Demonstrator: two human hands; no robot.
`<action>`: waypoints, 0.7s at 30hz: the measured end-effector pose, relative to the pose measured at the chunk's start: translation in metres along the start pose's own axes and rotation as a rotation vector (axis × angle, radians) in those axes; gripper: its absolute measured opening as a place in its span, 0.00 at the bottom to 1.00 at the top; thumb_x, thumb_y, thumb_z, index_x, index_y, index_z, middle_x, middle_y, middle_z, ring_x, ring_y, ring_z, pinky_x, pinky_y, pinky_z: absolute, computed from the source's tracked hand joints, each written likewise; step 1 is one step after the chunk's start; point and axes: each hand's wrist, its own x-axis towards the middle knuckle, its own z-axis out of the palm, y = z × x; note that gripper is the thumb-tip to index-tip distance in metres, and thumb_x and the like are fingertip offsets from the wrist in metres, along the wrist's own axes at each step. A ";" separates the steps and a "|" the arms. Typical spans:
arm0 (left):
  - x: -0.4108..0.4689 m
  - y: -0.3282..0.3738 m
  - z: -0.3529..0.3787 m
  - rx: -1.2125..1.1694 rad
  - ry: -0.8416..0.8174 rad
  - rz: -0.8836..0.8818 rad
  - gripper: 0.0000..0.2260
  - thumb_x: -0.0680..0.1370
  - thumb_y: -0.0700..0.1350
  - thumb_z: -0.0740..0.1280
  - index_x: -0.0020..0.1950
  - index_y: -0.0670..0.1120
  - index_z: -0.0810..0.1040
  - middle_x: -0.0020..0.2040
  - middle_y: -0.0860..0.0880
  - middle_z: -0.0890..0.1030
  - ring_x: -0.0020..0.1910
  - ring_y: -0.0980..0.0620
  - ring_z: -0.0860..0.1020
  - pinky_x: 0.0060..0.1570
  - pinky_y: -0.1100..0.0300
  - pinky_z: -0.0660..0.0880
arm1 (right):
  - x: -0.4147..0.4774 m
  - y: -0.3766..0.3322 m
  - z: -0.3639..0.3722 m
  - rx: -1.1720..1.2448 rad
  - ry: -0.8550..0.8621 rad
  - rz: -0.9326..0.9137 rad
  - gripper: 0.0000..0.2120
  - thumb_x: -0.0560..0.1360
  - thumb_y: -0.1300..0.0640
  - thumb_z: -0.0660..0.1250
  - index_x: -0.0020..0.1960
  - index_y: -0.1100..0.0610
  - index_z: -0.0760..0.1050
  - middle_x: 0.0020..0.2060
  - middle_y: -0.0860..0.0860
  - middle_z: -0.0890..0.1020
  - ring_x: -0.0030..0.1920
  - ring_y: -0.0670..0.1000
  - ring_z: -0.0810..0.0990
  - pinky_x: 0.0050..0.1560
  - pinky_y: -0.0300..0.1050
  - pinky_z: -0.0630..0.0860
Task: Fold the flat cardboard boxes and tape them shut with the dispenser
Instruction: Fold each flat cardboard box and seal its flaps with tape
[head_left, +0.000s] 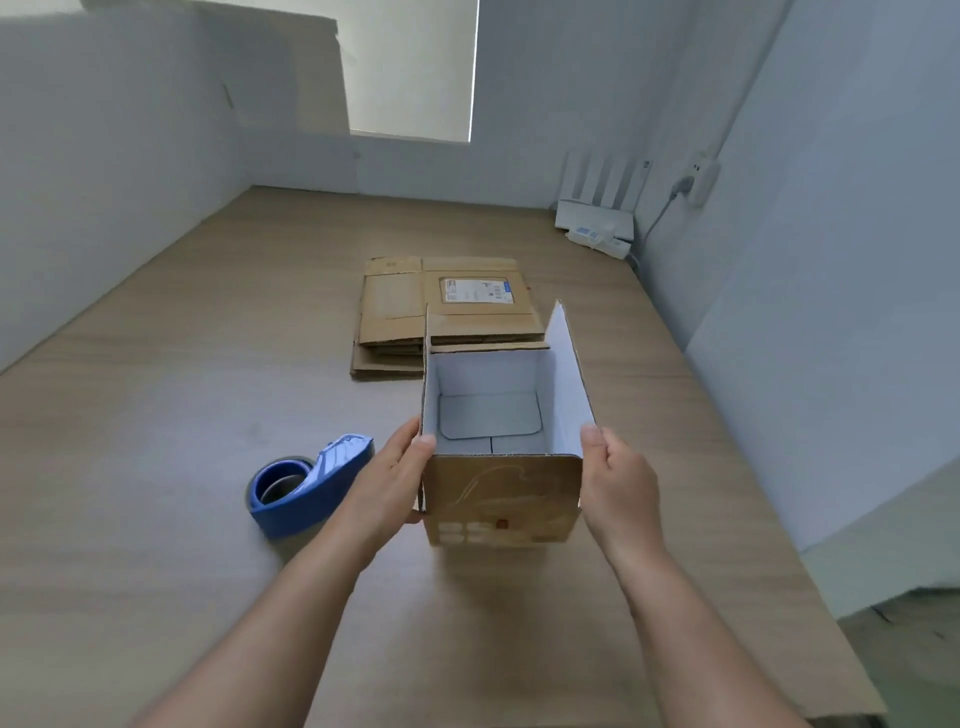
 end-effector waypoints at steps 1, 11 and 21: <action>-0.009 0.002 0.002 -0.015 0.027 0.013 0.22 0.83 0.53 0.53 0.77 0.56 0.56 0.73 0.48 0.65 0.63 0.49 0.69 0.54 0.50 0.78 | -0.001 -0.001 -0.006 0.017 0.001 -0.047 0.19 0.82 0.50 0.52 0.32 0.51 0.61 0.28 0.46 0.67 0.35 0.54 0.68 0.35 0.49 0.64; -0.126 0.009 0.050 -0.228 0.505 0.066 0.15 0.83 0.48 0.56 0.68 0.63 0.65 0.48 0.62 0.72 0.47 0.57 0.73 0.51 0.49 0.78 | -0.036 -0.001 -0.056 0.110 -0.152 -0.409 0.21 0.81 0.44 0.52 0.63 0.52 0.76 0.50 0.54 0.83 0.51 0.59 0.78 0.44 0.46 0.68; -0.245 -0.028 0.057 -0.187 0.830 0.010 0.23 0.75 0.67 0.54 0.68 0.65 0.67 0.63 0.62 0.74 0.61 0.62 0.74 0.56 0.64 0.76 | -0.112 -0.013 -0.060 0.256 -0.445 -0.585 0.22 0.81 0.43 0.51 0.61 0.53 0.77 0.51 0.53 0.83 0.52 0.57 0.78 0.44 0.43 0.65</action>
